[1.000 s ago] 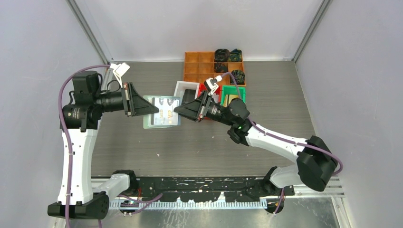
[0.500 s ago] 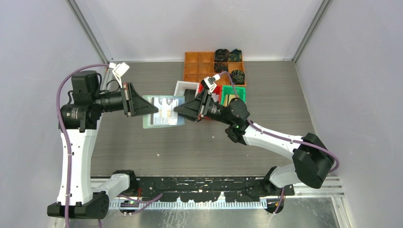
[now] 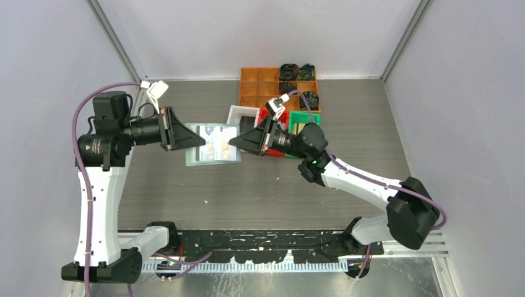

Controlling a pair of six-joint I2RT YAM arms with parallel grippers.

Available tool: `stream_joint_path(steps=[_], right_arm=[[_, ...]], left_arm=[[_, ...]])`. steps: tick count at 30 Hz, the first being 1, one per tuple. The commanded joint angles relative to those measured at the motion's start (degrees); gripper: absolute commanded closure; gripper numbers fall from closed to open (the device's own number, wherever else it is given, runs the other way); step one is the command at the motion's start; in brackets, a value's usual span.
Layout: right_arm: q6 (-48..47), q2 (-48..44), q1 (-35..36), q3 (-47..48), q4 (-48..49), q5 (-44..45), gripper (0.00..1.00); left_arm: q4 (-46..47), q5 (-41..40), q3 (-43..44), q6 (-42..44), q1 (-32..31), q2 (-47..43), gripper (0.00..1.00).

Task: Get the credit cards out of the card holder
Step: Remove the credit card from the card holder, then place the credit card in the storage box.

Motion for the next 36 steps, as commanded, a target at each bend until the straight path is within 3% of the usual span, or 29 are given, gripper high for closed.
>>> stream_joint_path(steps=[1,5,9,13,15,24,36], right_arm=[[-2.63,-6.58,-6.16,0.69,-6.64,-2.59,0.99],[-7.15,-12.07,-12.8,-0.19,-17.26,-6.09,0.99],[-15.3,-16.13,-21.62,1.55,-35.43,-7.06,0.99],[-32.33,-15.58,-26.05,8.77,-62.75,2.7,0.99],[-38.11,-12.7,-26.24,11.54,-70.94,10.61,0.99],[-44.14,9.78,-26.07,22.24,-73.73,21.44,0.99],[-45.96,31.45,-24.1,39.77,-74.97,21.63,0.99]], left_arm=[[-1.45,-2.09,4.03,4.99,0.05,0.13,1.0],[-4.31,-6.1,4.92,8.71,0.05,0.67,1.0],[-6.38,-9.7,5.29,12.78,0.05,0.48,1.0],[-8.17,-12.36,5.11,15.43,0.05,0.13,1.0],[-8.52,-12.8,4.63,16.19,0.05,-0.01,1.0],[-10.76,-11.97,4.13,18.02,0.05,-0.23,1.0],[-13.27,-10.4,5.58,18.58,0.05,1.82,1.0]])
